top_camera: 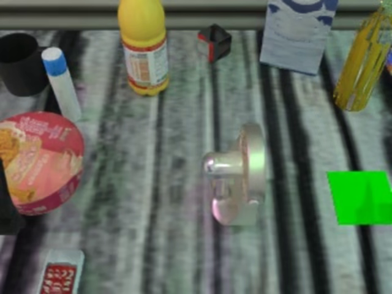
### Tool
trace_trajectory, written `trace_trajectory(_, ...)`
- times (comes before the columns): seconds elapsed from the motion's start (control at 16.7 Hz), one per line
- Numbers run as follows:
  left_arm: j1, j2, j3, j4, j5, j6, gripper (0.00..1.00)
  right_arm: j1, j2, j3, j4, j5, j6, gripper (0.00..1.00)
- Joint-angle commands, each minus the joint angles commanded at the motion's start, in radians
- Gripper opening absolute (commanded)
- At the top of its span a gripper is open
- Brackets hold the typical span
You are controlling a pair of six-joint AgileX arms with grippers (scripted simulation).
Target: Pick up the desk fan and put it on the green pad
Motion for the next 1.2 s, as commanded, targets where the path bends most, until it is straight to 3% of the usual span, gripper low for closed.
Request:
trace_trajectory(0.24, 0.000, 0.000, 0.000, 0.000, 0.000, 0.000, 1.00, 0.012, 0.031, 0.029, -0.029, 0.000, 0.009, 1.00)
trace_trajectory(0.54, 0.000, 0.000, 0.000, 0.000, 0.000, 0.000, 1.00, 0.101, 0.291, 0.277, -0.259, 0.003, 0.090, 1.00)
trace_trajectory(1.2, 0.000, 0.000, 0.000, 0.000, 0.000, 0.000, 1.00, 0.422, 1.445, 1.427, -0.995, 0.001, 0.416, 1.00)
